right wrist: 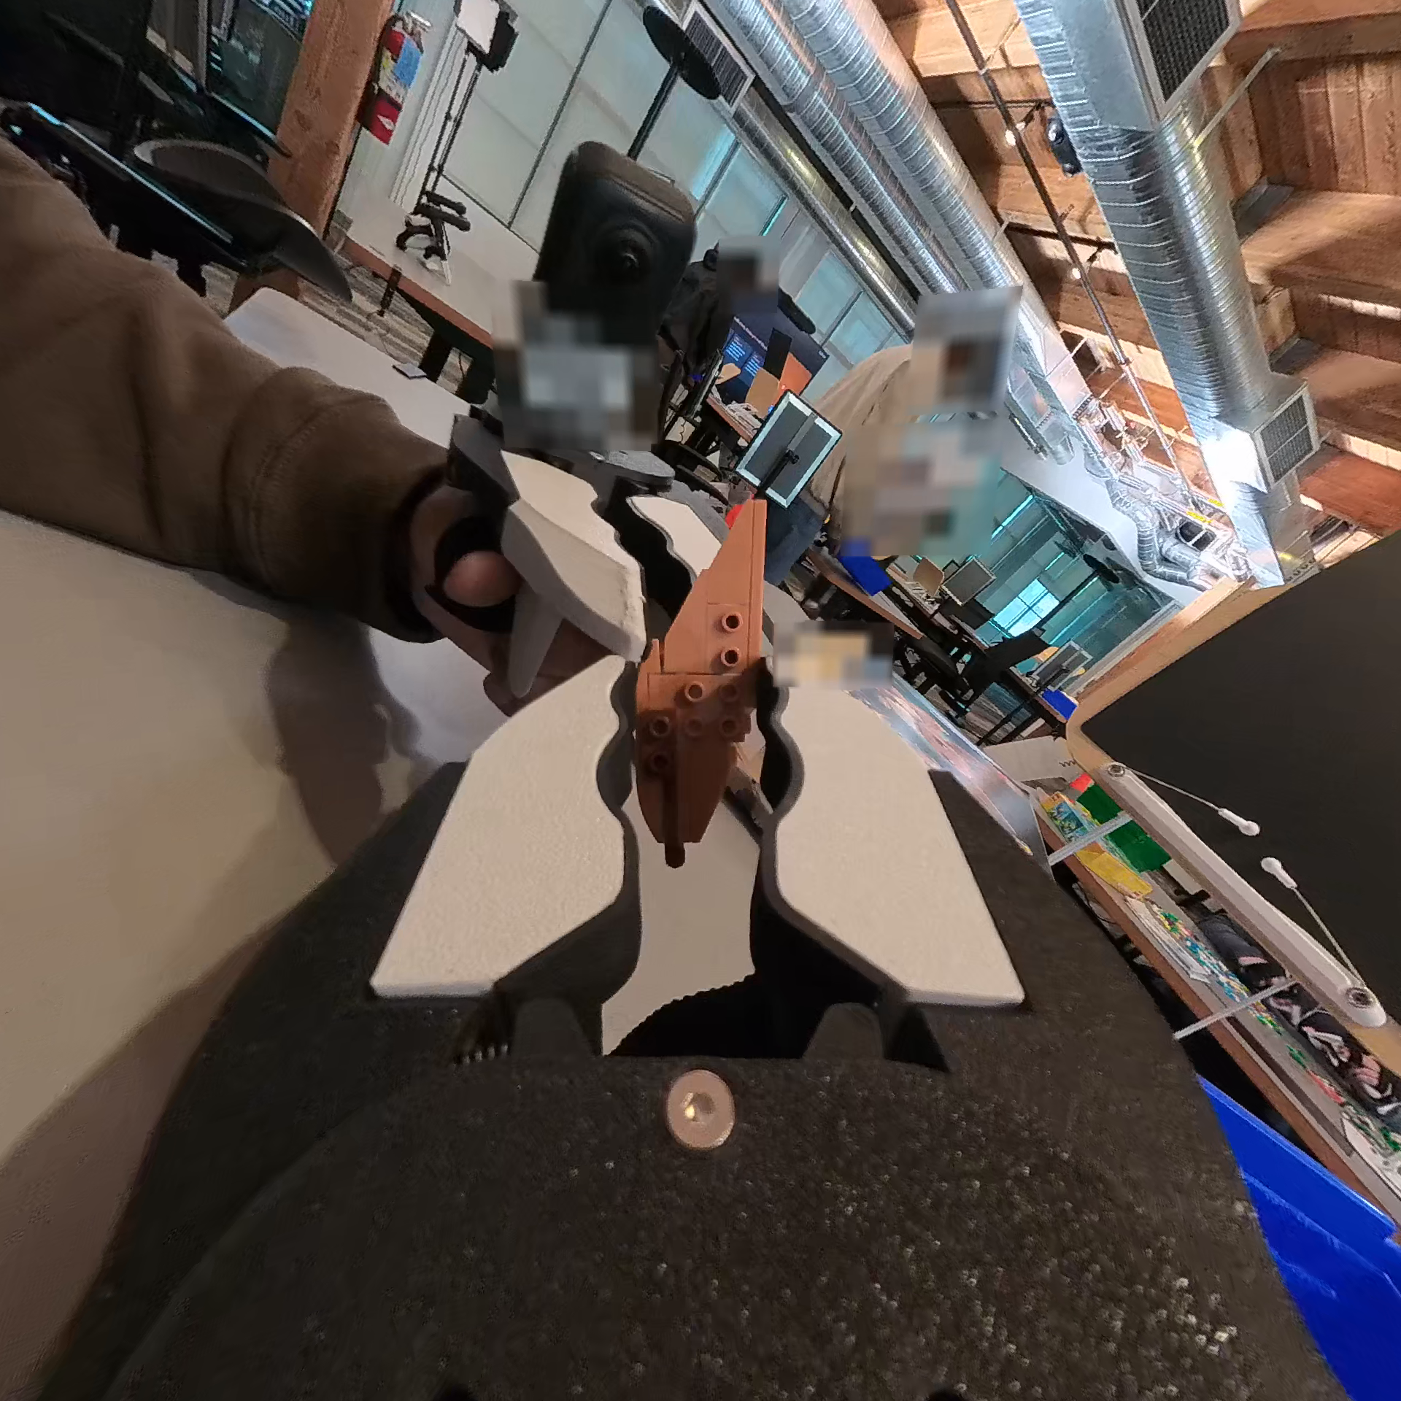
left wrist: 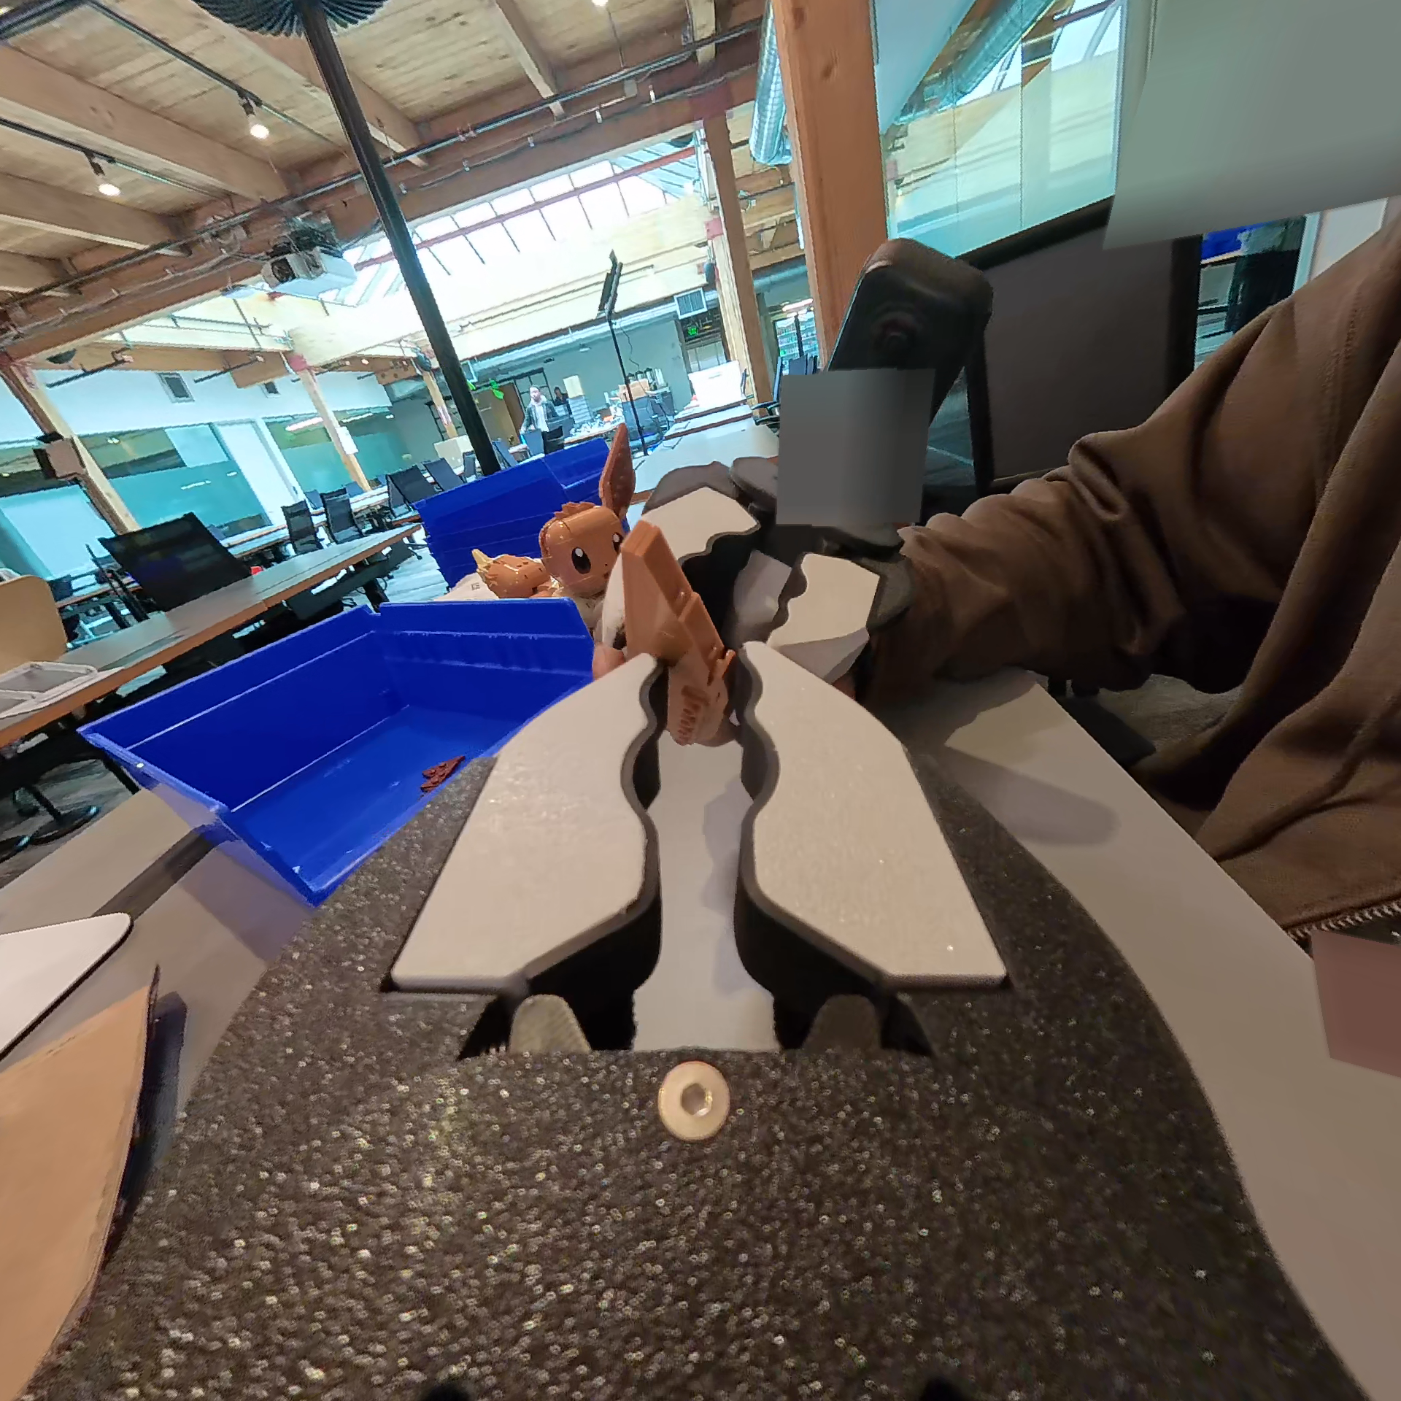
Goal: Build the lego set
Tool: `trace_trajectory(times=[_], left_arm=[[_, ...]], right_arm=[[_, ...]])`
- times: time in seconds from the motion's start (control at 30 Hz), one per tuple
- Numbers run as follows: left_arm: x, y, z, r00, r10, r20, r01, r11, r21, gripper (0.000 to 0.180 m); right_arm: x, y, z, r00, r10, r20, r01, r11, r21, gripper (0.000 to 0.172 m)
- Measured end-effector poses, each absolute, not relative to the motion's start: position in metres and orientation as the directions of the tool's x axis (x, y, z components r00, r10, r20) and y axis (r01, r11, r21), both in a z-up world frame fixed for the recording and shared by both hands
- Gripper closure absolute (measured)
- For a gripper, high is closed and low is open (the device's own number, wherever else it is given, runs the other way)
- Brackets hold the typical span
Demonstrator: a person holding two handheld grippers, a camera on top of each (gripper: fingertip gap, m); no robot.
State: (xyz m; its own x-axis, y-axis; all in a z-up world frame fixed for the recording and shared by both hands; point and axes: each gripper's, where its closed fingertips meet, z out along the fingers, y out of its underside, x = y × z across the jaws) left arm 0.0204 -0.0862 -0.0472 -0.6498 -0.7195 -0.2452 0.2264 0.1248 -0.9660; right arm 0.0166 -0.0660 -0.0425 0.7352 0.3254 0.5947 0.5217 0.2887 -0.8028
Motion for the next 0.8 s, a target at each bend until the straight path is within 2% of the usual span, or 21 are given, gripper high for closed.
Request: trace_trajectory(times=[0.6,0.8], left_arm=[[0.024,-0.084,-0.054,-0.659,-0.724,-0.205,0.154,0.137,-0.979,0.17],[0.031,-0.078,-0.049,-0.635,-0.765,-0.103,0.107,0.045,-0.993,0.168]], right_arm=[[0.021,-0.062,-0.044,0.728,0.284,0.624,0.572,0.252,-0.781,0.142],[0.031,-0.054,-0.039,0.661,0.109,0.743,0.716,0.204,-0.667,0.142]])
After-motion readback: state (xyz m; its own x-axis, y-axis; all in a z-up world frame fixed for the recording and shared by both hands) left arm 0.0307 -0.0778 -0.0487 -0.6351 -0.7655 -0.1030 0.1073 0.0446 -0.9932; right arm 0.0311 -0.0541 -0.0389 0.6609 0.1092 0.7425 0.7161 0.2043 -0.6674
